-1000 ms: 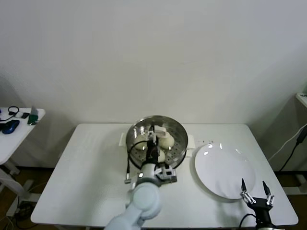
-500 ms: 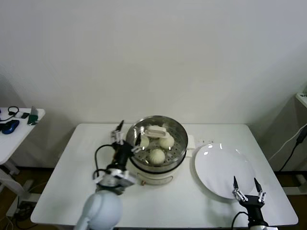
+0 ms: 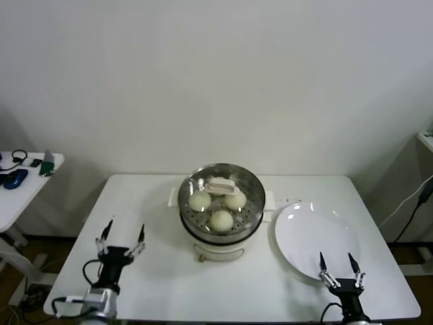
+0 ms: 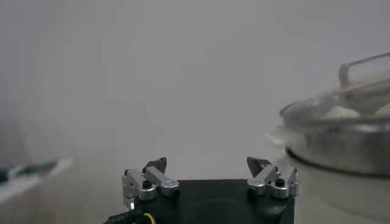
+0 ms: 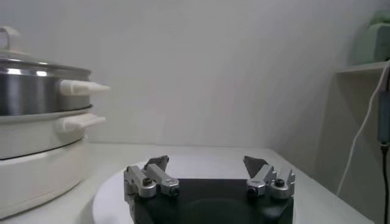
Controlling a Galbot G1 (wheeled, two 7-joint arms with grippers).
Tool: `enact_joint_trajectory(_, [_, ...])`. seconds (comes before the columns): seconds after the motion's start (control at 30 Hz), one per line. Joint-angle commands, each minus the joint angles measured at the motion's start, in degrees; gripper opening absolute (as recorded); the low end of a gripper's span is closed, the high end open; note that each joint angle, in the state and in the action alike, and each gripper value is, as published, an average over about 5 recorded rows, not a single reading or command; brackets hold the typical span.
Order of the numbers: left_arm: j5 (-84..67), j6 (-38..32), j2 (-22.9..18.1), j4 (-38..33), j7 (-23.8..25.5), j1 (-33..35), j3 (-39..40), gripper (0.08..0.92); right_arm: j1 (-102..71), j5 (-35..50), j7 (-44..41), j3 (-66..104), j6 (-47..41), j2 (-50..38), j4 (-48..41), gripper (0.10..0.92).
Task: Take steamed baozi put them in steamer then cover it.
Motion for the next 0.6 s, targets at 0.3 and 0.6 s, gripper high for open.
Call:
enact_joint_trajectory(0.3, [-11.8,-15.5,-0.2,12.8,0.6,6.9,-4.5,0.823,0.1,-0.2,-0.5,-1.0,0.2,-0.3,-0.3,0.823])
enact_joint_trajectory(0.6, [-11.4,-13.9,-0.5,11.7,1.3,6.9,-4.2,0.823,0.0,0.4,-0.8,-1.1,0.1,-0.7,-0.3,0.823])
